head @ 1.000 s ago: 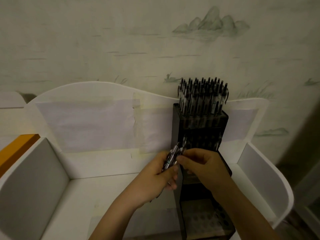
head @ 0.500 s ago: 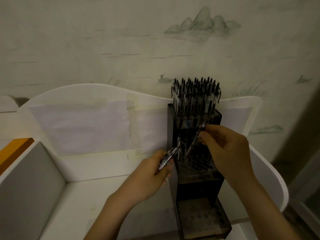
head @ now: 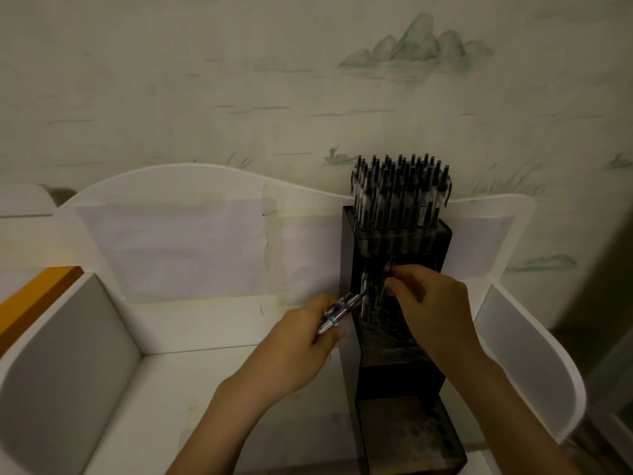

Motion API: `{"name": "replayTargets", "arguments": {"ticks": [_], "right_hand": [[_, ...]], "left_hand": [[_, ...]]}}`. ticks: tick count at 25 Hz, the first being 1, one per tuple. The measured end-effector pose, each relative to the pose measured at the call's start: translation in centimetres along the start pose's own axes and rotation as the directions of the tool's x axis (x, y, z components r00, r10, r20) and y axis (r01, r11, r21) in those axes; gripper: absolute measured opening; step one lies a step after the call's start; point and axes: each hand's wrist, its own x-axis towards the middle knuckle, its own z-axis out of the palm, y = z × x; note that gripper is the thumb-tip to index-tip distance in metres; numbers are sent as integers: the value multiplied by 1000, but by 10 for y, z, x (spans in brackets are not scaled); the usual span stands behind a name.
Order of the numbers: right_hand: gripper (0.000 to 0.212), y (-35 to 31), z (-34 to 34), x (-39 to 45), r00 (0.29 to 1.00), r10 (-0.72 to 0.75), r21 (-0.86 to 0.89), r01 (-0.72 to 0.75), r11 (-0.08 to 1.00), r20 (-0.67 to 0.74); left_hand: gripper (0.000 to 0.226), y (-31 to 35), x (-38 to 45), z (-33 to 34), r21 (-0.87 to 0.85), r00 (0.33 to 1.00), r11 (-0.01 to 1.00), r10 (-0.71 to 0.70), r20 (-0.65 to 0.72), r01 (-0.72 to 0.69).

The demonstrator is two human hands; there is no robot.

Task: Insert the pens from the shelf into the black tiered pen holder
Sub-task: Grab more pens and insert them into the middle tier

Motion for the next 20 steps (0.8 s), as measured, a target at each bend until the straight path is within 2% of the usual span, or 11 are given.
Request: {"name": "replayTargets", "arguments": {"ticks": [3,7,12,14,17,20], "right_hand": [[18,8,9,-5,996,28,-48,-24,999,80],[17,10,9,-6,994,45,-81,-37,996,96],[23,-2,-3,-15,997,68,-114,-64,991,26],[15,-12,-6,-22,998,64,-48,-64,997,8],[8,-28,-3,-28,976,147,140,-170,975,159],[9,-33,1,-28,928,236,327,-326,887,287]], "left_hand": [[13,-1,1,0,-1,1000,1000,-6,1,6],[12,-1,1,-1,14,1000,1000,9,-8,-9],[12,-3,1,0,43,998,998,38,-40,-37],[12,-3,1,1,59,996,997,63,-64,-59],[13,1,3,5,58,992,994,100,-75,-96],[14,6,5,10,26,991,992,124,-52,-123]]}}
